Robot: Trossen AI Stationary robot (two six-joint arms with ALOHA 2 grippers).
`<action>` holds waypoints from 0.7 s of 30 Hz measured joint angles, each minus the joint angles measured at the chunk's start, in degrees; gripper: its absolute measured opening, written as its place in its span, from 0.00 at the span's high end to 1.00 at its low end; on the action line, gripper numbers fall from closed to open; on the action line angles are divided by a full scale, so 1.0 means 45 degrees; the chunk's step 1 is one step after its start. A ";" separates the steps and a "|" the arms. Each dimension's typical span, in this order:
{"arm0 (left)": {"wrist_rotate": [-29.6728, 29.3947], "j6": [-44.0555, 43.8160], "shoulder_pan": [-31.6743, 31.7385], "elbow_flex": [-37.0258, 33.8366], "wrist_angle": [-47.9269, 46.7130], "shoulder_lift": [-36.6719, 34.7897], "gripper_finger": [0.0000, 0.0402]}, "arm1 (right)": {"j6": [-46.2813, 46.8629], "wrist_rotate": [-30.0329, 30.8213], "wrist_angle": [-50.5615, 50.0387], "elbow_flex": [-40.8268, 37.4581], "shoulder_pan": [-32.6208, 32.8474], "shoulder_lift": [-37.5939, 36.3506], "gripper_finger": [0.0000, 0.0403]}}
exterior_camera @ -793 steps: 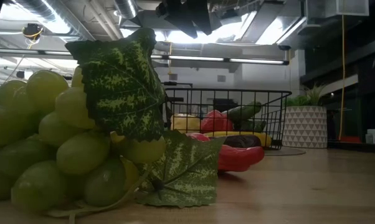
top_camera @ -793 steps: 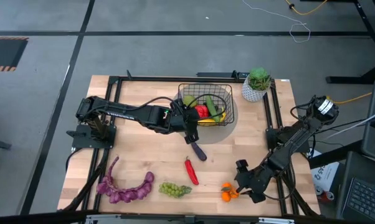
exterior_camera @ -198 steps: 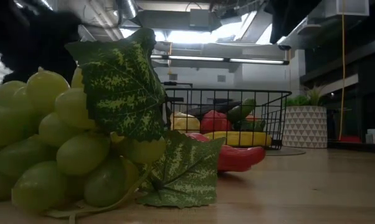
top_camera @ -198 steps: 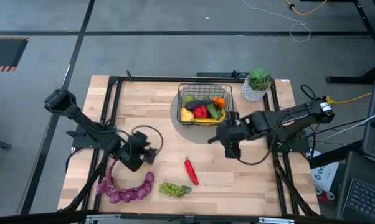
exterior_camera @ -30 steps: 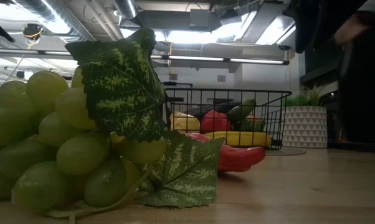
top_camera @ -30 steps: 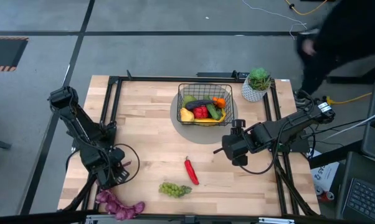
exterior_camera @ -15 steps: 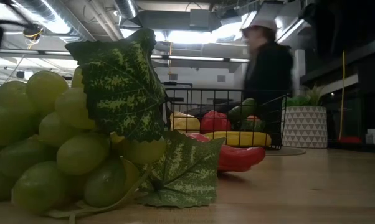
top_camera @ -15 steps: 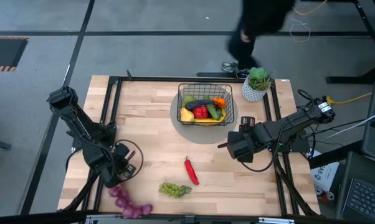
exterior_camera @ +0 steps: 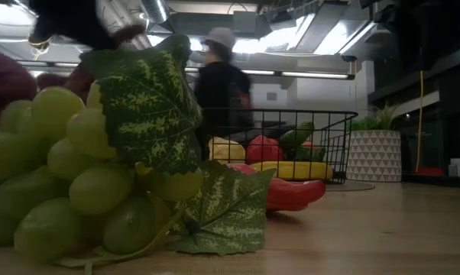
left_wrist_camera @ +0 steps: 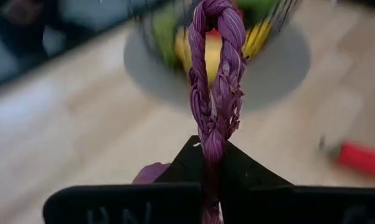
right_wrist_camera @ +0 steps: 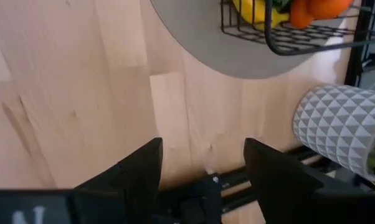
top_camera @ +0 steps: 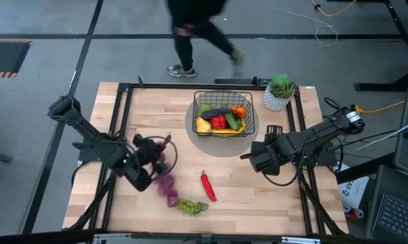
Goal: Build produce basket
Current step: Put the violet garlic into the black wire basket
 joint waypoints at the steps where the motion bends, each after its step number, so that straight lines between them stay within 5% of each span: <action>1: -0.0388 0.0748 0.0235 0.0462 0.0056 0.0000 0.98 | 0.0004 0.0000 -0.0113 0.0000 0.0000 -0.0003 0.44; 7: -0.3952 0.5826 0.1672 0.3098 0.2428 0.0065 0.98 | 0.0041 -0.0314 -0.0135 0.0000 0.0000 -0.0058 0.44; 9: -0.4150 0.8333 0.2374 0.3557 0.4200 0.0102 0.98 | -0.0006 -0.1056 -0.0120 0.0000 0.0006 -0.0058 0.44; 15: -0.0591 1.3247 0.4764 0.4031 0.9566 0.0107 0.98 | -0.0708 -0.3459 -0.0124 0.0000 0.0478 -0.0063 0.44; 21: 0.1693 1.4062 0.6987 0.4047 1.2216 0.0107 0.98 | -0.0987 -0.5157 -0.0107 0.0000 0.1570 -0.0223 0.44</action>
